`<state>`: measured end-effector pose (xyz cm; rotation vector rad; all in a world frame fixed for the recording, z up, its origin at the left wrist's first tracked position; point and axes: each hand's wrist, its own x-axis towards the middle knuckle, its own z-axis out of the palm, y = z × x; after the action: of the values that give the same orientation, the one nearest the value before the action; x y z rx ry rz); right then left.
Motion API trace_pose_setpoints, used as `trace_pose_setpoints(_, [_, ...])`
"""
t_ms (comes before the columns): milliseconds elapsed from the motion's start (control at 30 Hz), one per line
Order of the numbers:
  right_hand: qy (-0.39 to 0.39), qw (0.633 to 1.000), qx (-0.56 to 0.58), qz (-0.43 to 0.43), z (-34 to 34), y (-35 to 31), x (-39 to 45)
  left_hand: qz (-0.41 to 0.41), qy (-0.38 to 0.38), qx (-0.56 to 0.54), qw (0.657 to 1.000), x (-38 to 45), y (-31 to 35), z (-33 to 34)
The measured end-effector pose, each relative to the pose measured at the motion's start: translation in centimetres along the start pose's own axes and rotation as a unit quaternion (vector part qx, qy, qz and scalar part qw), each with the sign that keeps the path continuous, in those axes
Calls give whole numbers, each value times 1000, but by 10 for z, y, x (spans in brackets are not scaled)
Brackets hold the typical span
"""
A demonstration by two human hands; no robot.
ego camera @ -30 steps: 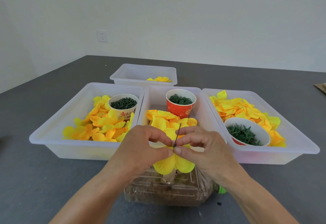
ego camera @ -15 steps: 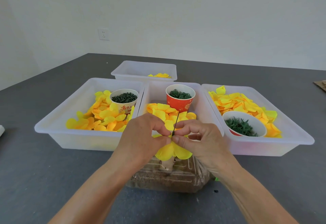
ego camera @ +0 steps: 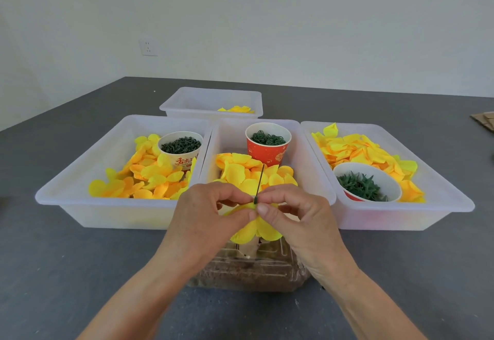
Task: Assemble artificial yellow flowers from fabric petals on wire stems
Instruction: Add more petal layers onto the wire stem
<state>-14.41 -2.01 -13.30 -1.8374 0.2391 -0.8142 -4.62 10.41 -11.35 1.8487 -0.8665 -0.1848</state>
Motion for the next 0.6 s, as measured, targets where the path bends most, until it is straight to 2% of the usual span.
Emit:
trace_pose_setpoints(267, [3, 1000, 7, 20, 2, 0, 2, -27, -24, -36, 999, -1, -2, 1])
trace_pose_setpoints(400, [1, 1000, -20, 15, 2, -2, 3, -38, -16, -65, 997, -2, -4, 0])
trace_pose_setpoints(600, [-15, 999, -3, 31, 1, -2, 4, -33, -3, -120, 992, -1, -1, 2])
